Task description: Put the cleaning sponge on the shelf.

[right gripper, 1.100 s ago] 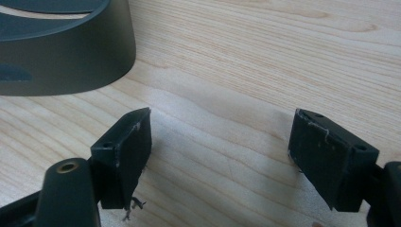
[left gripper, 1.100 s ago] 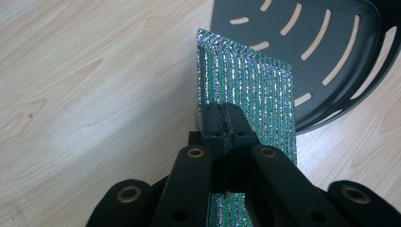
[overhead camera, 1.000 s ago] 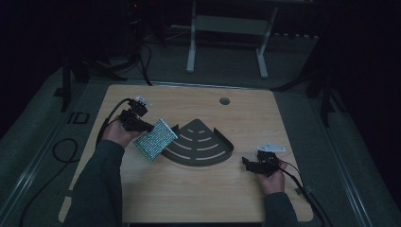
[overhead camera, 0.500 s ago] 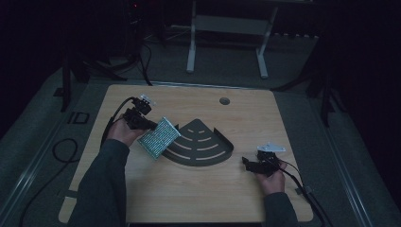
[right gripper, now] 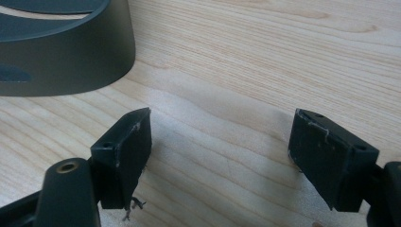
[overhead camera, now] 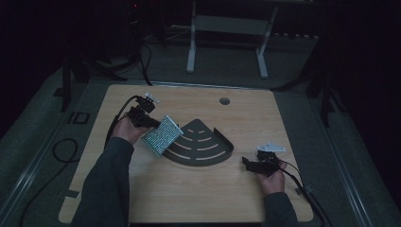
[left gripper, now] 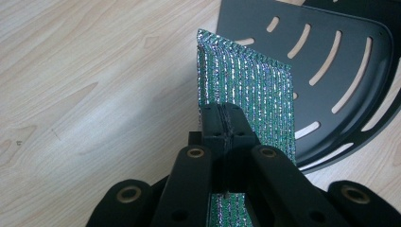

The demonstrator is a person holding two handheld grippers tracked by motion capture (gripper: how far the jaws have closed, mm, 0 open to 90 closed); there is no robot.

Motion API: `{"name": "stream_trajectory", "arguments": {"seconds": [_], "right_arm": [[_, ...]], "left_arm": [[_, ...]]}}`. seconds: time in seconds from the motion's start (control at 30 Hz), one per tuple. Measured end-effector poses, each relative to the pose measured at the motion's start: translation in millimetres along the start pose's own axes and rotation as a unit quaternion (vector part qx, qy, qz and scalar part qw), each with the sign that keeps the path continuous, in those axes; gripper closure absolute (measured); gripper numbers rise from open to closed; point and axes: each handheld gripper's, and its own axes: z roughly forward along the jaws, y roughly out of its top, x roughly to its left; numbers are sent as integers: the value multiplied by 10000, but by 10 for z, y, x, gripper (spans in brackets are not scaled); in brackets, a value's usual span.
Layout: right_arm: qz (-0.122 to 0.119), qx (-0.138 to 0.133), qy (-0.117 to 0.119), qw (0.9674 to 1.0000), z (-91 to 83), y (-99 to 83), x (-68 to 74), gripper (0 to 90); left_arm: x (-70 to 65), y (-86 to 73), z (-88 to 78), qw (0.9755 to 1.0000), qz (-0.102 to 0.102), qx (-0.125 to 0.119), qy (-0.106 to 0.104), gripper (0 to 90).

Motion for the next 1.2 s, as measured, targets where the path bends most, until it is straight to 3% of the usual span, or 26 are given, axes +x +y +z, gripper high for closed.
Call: {"name": "stream_trajectory", "arguments": {"seconds": [0.33,0.97,1.2], "right_arm": [[-4,3,2,10000,1,2,-2,216],[-14,-3,8,10000,7,6,-7,217],[-14,-3,9,10000,8,7,-8,217]], "left_arm": [[14,39,20,10000,-35,-7,58,900],[-101,272,62,9997,206,-63,142,900],[-124,289,137,9992,362,-126,108,900]]}}
